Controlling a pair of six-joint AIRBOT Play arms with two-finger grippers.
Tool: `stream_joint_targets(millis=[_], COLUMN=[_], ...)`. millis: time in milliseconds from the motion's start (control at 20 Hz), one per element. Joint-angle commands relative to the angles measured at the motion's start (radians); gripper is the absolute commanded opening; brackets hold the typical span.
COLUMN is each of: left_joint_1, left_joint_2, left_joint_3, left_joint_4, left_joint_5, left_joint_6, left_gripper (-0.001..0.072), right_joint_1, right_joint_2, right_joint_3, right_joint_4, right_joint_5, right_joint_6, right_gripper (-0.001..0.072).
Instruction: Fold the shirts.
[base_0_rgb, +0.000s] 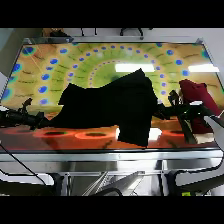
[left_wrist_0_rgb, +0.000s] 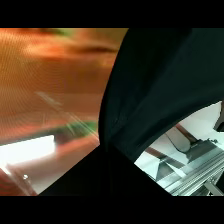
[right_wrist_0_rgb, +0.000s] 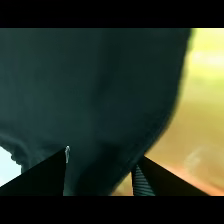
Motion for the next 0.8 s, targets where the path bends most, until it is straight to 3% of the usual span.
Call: stream_joint_targets(millis=[0,450,550,600,750], left_joint_1=[0.0,0.0,0.0,0.0,0.0], left_joint_2=[0.001,0.001,0.002,0.002,0.028], left_joint_3=[0.0,0.0,0.0,0.001,0.044], left_joint_4=[0.0,-0.004,-0.021,-0.058,-0.296], left_joint_5=[-0.004,0.0,-0.006,-0.021,-0.113], left_joint_6=[0.0,0.0,-0.001,0.0,0.024], left_gripper=[0.0018,0.0018,0.0018,0.0018,0.0016], right_joint_1=[-0.066,0.015,0.064,0.086,0.106], right_joint_2=[0.001,-0.039,-0.055,-0.053,0.016], right_joint_3=[0.011,0.01,0.011,0.012,0.095], right_joint_4=[0.011,0.049,0.069,0.094,0.171], right_joint_5=[0.061,0.06,0.061,0.063,0.171], right_joint_6=[0.02,0.019,0.016,-0.012,-0.063], right_gripper=[0.05,0.0471,0.0123,0.0023,0.0021])
